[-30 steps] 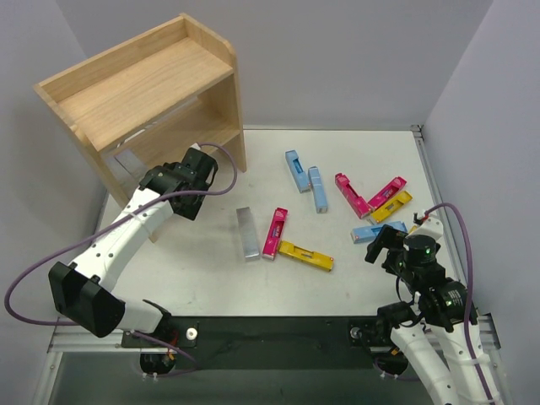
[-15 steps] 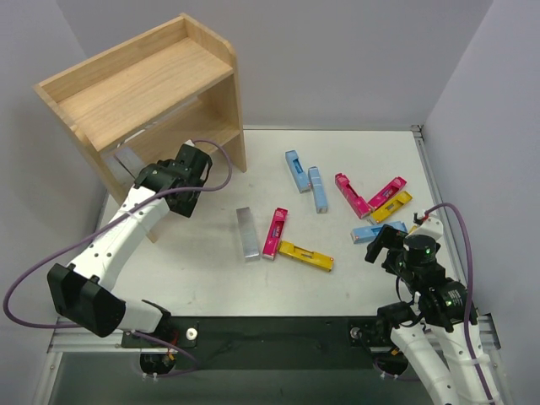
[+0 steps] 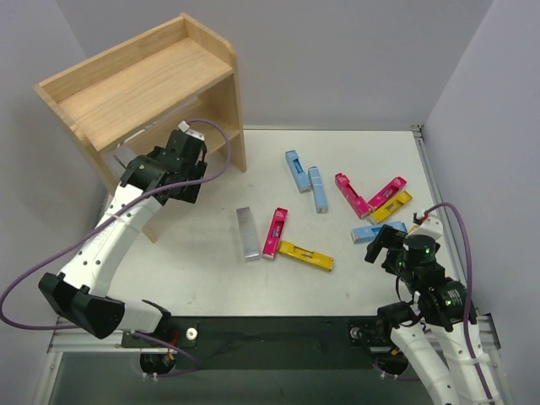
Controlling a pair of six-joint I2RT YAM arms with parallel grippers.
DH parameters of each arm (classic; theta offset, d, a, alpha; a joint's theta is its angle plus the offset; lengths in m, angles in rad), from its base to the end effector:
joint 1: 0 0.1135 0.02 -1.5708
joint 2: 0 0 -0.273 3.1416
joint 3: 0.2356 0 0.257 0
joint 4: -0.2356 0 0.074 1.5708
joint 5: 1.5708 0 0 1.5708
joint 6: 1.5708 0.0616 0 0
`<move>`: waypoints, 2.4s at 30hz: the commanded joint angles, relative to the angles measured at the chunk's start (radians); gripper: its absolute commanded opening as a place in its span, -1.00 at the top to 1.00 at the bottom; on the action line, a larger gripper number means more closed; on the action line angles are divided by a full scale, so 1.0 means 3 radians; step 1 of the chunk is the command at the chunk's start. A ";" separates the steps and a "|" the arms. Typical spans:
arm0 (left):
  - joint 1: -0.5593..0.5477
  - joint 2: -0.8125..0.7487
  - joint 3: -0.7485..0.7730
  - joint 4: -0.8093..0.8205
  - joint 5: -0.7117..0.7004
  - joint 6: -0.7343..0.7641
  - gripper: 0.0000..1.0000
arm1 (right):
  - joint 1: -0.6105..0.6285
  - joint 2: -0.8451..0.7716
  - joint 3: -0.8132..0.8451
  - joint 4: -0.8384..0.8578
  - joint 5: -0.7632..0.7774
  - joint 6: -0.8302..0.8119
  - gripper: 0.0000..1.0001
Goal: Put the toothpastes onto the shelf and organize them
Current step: Adjust the toothpaste on the shelf.
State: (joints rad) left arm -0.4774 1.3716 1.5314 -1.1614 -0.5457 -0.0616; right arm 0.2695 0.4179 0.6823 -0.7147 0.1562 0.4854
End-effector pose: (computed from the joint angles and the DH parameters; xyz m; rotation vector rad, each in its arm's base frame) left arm 0.2558 -0.0963 0.3734 0.3054 2.4068 0.4639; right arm 0.1158 0.0220 0.2888 0.3174 2.0050 0.3213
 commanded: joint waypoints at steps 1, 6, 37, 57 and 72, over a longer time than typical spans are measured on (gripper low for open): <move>-0.0035 0.0147 0.0407 0.0088 -0.0332 -0.0112 -0.58 | 0.0017 0.0054 -0.0024 0.0035 0.0016 -0.0033 -0.86; -0.0040 0.0561 0.0709 0.0245 -0.1053 0.0041 -0.57 | 0.0017 0.0018 -0.0024 0.0035 0.0032 -0.0023 -0.86; 0.0420 0.1068 -0.0288 0.2716 -0.2230 0.2818 -0.58 | 0.0022 0.0003 -0.0035 0.0051 0.0057 -0.0033 -0.86; 0.0569 0.0920 -0.0345 0.2491 -0.2297 0.2563 -0.58 | 0.0017 0.0003 -0.0040 0.0056 0.0052 -0.0033 -0.86; 0.0032 0.1027 0.0422 0.1770 -0.2047 0.1883 -0.60 | 0.0022 -0.0002 -0.0035 0.0061 0.0062 -0.0038 -0.86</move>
State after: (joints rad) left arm -0.4000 1.6875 1.5295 -0.5255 -1.1919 0.6319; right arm 0.2695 0.4145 0.6804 -0.7143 0.1562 0.4847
